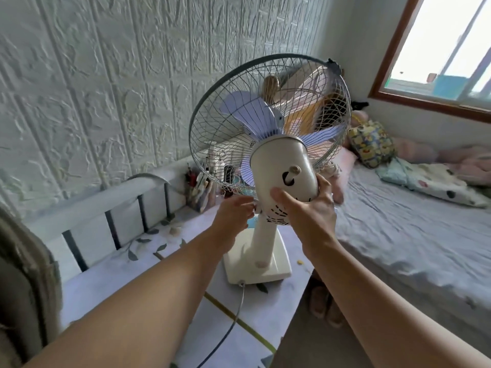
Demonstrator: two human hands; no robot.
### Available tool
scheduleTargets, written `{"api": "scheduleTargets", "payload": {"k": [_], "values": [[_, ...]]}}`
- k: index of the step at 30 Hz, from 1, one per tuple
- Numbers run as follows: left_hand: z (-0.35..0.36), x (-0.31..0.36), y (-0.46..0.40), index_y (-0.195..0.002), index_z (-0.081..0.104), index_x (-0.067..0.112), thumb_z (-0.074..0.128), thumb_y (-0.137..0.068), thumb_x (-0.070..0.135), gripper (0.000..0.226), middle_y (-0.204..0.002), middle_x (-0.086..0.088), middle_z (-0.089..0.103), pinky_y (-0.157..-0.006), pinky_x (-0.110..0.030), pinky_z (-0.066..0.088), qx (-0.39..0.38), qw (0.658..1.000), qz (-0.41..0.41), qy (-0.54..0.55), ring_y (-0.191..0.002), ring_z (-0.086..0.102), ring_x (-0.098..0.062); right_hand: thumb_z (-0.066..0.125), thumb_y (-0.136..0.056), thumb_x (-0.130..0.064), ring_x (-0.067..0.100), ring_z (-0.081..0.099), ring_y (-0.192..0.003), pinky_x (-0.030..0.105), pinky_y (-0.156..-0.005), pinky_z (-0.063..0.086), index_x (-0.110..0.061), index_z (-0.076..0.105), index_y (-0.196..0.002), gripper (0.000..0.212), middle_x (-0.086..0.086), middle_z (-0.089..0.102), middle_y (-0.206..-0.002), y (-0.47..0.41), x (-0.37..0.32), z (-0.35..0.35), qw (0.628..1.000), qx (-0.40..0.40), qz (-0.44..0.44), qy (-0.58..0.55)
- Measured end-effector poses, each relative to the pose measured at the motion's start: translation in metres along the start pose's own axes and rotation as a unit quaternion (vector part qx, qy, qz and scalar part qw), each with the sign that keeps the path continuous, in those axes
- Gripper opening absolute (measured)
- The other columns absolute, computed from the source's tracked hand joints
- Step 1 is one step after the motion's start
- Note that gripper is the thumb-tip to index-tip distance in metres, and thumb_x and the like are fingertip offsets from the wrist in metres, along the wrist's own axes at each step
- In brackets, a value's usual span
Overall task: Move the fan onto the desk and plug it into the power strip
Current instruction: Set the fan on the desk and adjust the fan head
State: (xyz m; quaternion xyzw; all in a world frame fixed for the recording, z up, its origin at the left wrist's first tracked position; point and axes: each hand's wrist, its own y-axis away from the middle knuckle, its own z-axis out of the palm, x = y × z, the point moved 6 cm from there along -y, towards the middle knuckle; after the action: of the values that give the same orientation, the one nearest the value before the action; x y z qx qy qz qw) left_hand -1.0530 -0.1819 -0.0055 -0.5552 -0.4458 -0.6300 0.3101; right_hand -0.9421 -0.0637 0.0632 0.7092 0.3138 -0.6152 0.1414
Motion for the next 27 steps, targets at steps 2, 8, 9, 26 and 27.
{"api": "scheduleTargets", "payload": {"k": [2,8,9,26,27], "values": [[0.002,-0.002,-0.009,-0.110,0.069,0.010,0.054,-0.087,0.001,0.028,-0.108,-0.014,0.070,-0.078,-0.033,0.046,0.009,1.000,0.006,0.000,-0.092,0.060,-0.021,0.083,-0.060,-0.034,0.017,0.062,-0.086,0.037,-0.080,0.057,-0.032,0.047,-0.122,0.071,-0.009,0.061,-0.087,-0.002,0.002,0.001,1.000,0.002,0.004,-0.010],[0.005,0.002,-0.020,-0.090,0.075,0.010,0.066,-0.083,0.016,0.012,-0.082,-0.004,0.070,-0.070,-0.021,0.053,0.041,0.990,0.076,-0.111,-0.074,0.060,-0.013,0.083,-0.061,-0.029,0.001,0.057,-0.076,0.018,-0.061,0.048,-0.034,0.044,-0.114,0.066,-0.010,0.059,-0.086,-0.001,-0.002,0.001,0.999,-0.014,-0.007,-0.029],[0.006,0.001,-0.021,-0.080,0.073,0.014,0.066,-0.082,0.017,0.008,-0.078,-0.003,0.070,-0.076,-0.030,0.054,0.048,0.990,0.072,-0.111,-0.072,0.059,-0.015,0.084,-0.061,-0.029,0.000,0.057,-0.076,0.017,-0.061,0.048,-0.033,0.045,-0.116,0.067,-0.009,0.059,-0.087,-0.001,-0.002,0.001,0.999,-0.014,-0.008,-0.033],[0.015,-0.007,-0.039,-0.061,0.048,0.008,0.052,-0.080,0.002,0.020,-0.035,0.000,0.049,-0.032,-0.014,0.036,0.064,0.998,-0.023,0.018,-0.030,0.044,-0.012,0.083,-0.060,-0.033,-0.002,0.055,-0.079,0.015,-0.062,0.044,-0.037,0.044,-0.114,0.067,-0.011,0.058,-0.091,0.001,-0.005,0.000,0.999,-0.012,-0.014,-0.032],[0.016,-0.007,-0.038,-0.061,0.045,0.009,0.050,-0.079,-0.001,0.021,-0.029,0.003,0.044,-0.031,-0.011,0.030,0.053,0.997,-0.039,0.027,-0.024,0.039,-0.010,0.083,-0.060,-0.033,0.002,0.057,-0.080,0.018,-0.065,0.046,-0.036,0.044,-0.115,0.067,-0.010,0.058,-0.092,0.000,-0.005,0.000,0.999,-0.011,-0.012,-0.030]]}}
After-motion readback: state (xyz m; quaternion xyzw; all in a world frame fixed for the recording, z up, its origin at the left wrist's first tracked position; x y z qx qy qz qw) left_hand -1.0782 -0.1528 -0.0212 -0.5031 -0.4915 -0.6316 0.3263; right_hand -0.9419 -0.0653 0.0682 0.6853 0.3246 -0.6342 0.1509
